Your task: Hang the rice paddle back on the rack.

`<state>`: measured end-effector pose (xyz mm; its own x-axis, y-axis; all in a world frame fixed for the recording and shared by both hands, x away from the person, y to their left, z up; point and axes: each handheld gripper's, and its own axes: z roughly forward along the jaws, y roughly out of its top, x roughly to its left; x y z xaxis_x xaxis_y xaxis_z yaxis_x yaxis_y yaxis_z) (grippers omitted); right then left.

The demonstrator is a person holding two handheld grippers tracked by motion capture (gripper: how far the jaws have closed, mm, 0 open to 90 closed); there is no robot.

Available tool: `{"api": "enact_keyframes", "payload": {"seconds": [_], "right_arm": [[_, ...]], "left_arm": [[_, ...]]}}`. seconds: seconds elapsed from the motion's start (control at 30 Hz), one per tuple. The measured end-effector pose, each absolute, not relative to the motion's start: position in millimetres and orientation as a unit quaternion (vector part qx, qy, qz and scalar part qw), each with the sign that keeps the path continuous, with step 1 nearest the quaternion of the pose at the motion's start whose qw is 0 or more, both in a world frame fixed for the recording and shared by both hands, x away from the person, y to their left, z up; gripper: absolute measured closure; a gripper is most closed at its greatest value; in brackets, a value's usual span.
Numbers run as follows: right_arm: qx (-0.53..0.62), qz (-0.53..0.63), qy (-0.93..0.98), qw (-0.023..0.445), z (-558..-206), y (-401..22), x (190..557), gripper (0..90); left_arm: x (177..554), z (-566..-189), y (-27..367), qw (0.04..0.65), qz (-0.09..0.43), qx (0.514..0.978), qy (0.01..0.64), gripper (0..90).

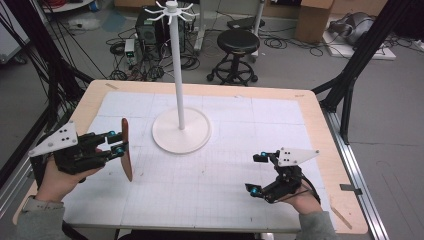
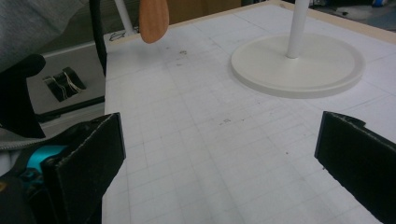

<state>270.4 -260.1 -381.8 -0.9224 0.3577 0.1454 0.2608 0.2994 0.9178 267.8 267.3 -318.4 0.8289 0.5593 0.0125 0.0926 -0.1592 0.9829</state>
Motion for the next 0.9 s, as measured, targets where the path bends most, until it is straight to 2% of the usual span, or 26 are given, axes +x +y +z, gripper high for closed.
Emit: {"api": "enact_keyframes", "payload": {"seconds": [0.17, 0.43, 0.9], "right_arm": [[0.191, 0.565, 0.801, 0.044, -380, -261, 272, 0.6], [0.19, 0.569, 0.799, 0.044, -380, -262, 273, 0.7], [0.196, 0.568, 0.798, 0.044, -380, -264, 272, 0.7]], "left_arm": [[273, -308, 270, 0.62, 0.195, 0.726, 0.226, 65.1], [283, -287, 272, 0.609, 0.23, 0.721, 0.237, 65.1], [298, -270, 263, 0.608, 0.228, 0.725, 0.23, 65.1]]}}
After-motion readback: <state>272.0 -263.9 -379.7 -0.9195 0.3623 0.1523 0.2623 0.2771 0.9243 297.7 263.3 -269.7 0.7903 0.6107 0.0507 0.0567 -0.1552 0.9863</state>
